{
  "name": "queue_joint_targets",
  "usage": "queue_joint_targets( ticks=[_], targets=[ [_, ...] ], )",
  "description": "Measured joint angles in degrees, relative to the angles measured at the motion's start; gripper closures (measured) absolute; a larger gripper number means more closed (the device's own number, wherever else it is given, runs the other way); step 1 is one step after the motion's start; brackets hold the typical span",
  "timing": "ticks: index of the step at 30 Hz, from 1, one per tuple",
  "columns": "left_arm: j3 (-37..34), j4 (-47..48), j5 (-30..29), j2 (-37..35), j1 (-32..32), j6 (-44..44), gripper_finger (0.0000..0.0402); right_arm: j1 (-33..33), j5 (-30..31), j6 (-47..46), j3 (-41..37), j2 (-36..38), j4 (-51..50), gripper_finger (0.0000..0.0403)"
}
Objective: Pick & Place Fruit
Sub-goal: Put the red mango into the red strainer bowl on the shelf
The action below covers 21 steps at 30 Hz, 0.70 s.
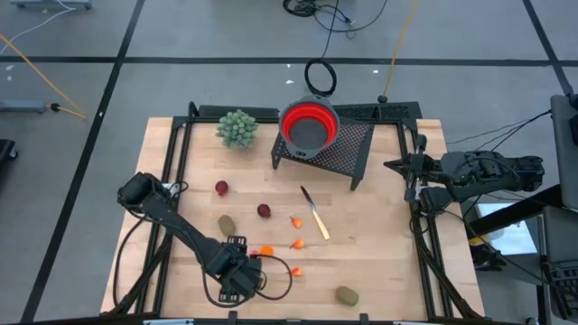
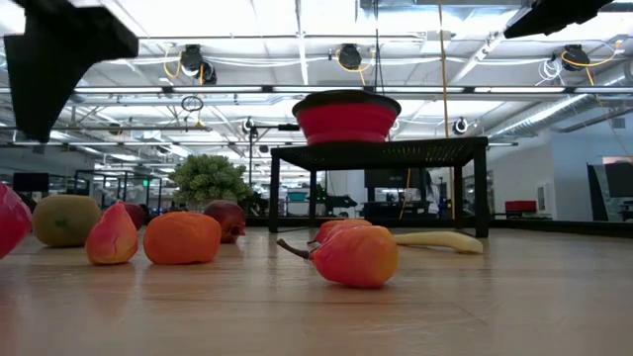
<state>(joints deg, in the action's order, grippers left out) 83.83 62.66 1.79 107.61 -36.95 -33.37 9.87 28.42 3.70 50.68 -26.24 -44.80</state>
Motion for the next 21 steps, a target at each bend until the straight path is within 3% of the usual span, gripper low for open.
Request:
queue_joint_targets(
  ticks=[9,21],
  targets=[
    [-4.1,-3.3,4.2,0.0,-0.1,-1.4,0.0045,0.0,0.0,0.0,0.0,0.0,0.0,0.0403],
    [-7.9,-6.1,4.3,0.0,-0.5,-2.7,0.0045,0.0,0.0,0.0,0.0,0.0,0.0,0.0403]
  ],
)
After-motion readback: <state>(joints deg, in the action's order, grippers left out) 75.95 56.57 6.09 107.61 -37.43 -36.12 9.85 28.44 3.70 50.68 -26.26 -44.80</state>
